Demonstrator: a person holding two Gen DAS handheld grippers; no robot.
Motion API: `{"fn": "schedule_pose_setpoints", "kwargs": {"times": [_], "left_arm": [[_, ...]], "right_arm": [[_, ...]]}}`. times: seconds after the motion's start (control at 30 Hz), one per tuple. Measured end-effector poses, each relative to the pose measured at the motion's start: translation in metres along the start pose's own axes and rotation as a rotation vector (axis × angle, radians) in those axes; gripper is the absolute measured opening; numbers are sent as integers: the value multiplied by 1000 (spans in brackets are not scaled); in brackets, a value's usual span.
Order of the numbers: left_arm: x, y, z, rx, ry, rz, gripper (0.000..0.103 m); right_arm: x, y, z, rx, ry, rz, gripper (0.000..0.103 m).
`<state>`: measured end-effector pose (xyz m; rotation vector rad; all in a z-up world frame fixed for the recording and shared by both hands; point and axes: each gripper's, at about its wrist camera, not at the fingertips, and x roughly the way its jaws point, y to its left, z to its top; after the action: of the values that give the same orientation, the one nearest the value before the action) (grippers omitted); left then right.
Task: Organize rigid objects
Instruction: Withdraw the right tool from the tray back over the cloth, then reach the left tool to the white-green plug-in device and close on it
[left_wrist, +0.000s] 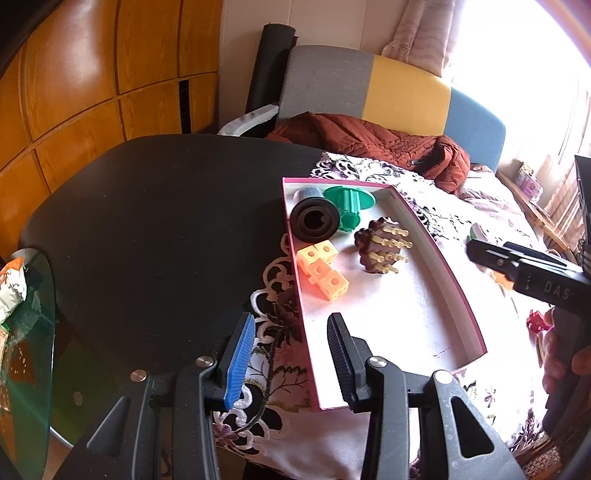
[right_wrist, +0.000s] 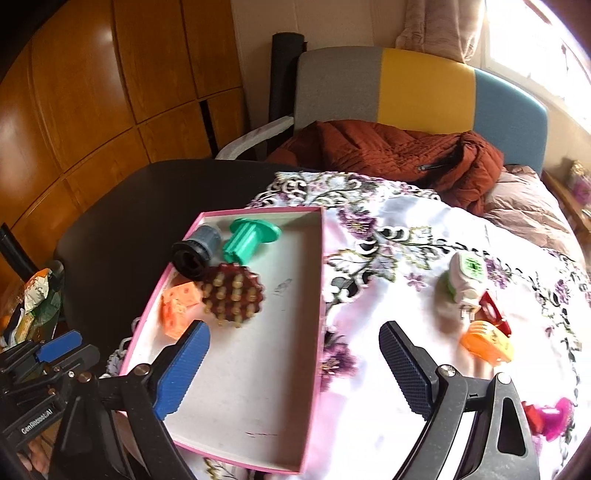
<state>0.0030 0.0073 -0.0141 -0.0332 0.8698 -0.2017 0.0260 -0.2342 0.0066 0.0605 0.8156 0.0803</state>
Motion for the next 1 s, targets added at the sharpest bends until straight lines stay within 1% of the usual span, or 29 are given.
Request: {"fn": "schedule_pose_setpoints", "kwargs": {"times": [0.1,0.27,0.5,0.57,0.67,0.73,0.8,0.83,0.87,0.93,1.0], "left_arm": [[1,-7,1,15,7,-2,41],[2,-20,3,48,13,-13,41],[5,-47,6,116,22,-46,41],[7,-56,8,141,25,-59,41],[10,-73,11,176,36,-89,41],[11,-84,13,193,43,-110,41],[13,-98,17,212,52,-135,41],[14,-105,18,225,54,-145,41],[15,-113,20,239,55,-155,41],[19,-130,23,266,56,-168,41],[24,-147,26,283,64,-184,41]], "right_arm": [[-6,-22,0,19,-5,-37,94],[-19,-71,1,57,-18,-130,94],[-42,-153,1,128,-48,-292,95],[-46,-177,-3,156,-58,-351,98],[-50,-212,-12,212,-66,-428,99],[-53,-233,-23,271,-82,-465,99],[-54,-252,-37,357,-99,-492,99],[-52,-260,-41,395,-78,-504,99],[-53,-268,-42,426,-66,-503,99],[-59,-278,-44,478,-99,-486,99],[-61,-282,-47,513,-94,-474,99]]}}
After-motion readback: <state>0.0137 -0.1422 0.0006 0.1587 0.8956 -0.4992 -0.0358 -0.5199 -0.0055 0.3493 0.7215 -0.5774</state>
